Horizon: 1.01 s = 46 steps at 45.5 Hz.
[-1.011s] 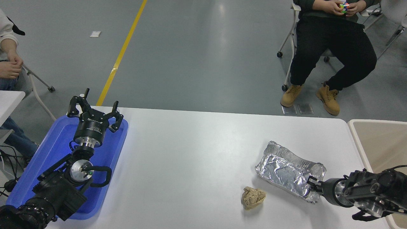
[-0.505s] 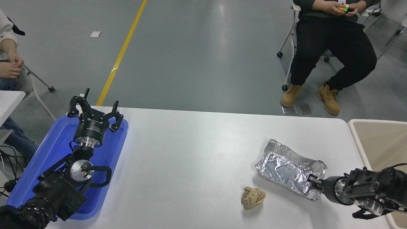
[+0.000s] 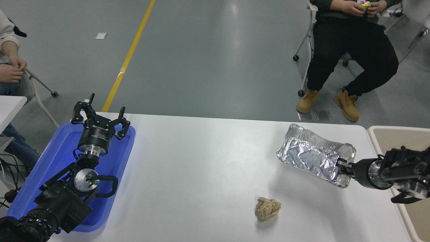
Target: Pick up foil plate and place in dustbin
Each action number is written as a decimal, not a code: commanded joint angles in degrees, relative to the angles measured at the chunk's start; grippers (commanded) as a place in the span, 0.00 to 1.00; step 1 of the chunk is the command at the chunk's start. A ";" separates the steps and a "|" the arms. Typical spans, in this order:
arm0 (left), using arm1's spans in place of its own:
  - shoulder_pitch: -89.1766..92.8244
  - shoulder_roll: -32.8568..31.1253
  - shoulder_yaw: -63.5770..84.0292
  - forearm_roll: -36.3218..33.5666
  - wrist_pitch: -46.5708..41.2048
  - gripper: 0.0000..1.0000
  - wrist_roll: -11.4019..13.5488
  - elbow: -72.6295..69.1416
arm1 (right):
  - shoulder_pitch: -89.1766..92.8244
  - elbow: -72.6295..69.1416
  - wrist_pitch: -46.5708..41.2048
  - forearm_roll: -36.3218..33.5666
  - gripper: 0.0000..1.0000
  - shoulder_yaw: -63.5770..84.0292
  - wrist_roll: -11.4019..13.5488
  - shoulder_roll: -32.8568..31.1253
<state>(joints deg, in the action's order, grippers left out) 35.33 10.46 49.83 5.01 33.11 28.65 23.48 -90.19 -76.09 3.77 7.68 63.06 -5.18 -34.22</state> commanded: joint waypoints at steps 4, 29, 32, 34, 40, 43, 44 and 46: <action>-0.09 0.00 0.00 0.00 -0.06 1.00 0.00 -0.01 | -18.96 -4.25 -8.51 -0.03 0.00 9.36 0.00 -0.76; -0.09 0.00 0.00 0.00 -0.06 1.00 0.00 -0.01 | -42.96 -3.98 -25.57 0.50 0.00 18.94 0.00 -1.82; -0.09 0.00 0.00 0.08 -0.06 1.00 0.00 -0.01 | -44.63 -3.98 -26.80 0.76 0.00 19.73 0.00 -1.82; -0.09 0.00 0.00 0.00 -0.06 1.00 0.00 -0.01 | -45.24 -3.98 -27.15 1.20 0.00 19.91 0.00 -1.82; -0.09 0.00 0.00 0.08 -0.06 1.00 0.00 -0.01 | -45.51 -3.98 -27.33 1.73 0.00 19.91 0.00 -1.82; -0.09 0.00 0.00 0.08 -0.06 1.00 0.00 -0.01 | -45.51 -3.98 -27.33 1.73 0.00 19.91 0.00 -1.82; -0.09 0.00 0.00 0.00 -0.06 1.00 0.00 -0.01 | -45.51 -3.98 -27.33 1.73 0.00 19.91 0.00 -1.82; -0.09 0.00 0.00 0.08 -0.06 1.00 0.00 -0.01 | -45.51 -3.90 -27.33 1.73 0.00 19.91 0.00 -1.73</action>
<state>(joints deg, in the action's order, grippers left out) 35.24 10.46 49.83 5.06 33.03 28.65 23.46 -133.41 -80.04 -21.96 8.96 82.09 -5.18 -35.96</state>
